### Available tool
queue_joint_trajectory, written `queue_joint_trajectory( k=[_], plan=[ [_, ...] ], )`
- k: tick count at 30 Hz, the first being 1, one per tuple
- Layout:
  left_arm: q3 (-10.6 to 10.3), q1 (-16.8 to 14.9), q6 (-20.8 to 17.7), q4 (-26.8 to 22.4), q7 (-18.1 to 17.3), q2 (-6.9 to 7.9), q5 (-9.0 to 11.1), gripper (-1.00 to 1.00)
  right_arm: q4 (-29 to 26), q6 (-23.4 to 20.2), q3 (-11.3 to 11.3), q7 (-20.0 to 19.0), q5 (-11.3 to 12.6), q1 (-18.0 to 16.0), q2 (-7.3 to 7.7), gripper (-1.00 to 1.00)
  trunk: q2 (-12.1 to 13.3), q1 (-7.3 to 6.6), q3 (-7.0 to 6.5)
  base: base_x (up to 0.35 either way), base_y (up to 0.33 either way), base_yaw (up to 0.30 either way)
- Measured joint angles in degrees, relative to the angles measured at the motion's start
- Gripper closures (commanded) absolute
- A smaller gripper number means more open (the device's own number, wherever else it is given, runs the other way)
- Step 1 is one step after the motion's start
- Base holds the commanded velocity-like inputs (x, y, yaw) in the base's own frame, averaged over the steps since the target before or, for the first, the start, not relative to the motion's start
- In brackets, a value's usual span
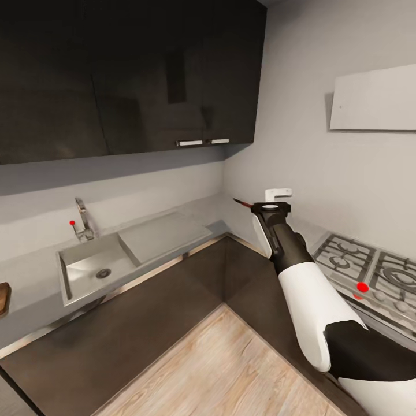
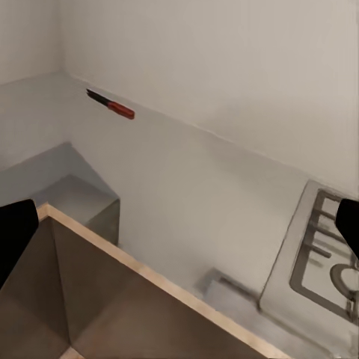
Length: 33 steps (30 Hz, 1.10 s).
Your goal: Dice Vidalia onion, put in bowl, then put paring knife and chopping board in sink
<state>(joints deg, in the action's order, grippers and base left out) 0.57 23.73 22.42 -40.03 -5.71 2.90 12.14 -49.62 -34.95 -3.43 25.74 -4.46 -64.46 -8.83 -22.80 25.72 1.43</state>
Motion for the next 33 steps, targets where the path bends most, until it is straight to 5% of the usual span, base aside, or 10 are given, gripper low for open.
queue_joint_trajectory(
  k=[33],
  plan=[
    [0.07,0.00,0.00,0.29,0.01,0.00,0.02,-1.00,1.57,0.18,0.01,-0.03,0.25,0.00,-0.05,-1.00,0.00,0.00,1.01,0.317,-0.001,0.000]
  ],
)
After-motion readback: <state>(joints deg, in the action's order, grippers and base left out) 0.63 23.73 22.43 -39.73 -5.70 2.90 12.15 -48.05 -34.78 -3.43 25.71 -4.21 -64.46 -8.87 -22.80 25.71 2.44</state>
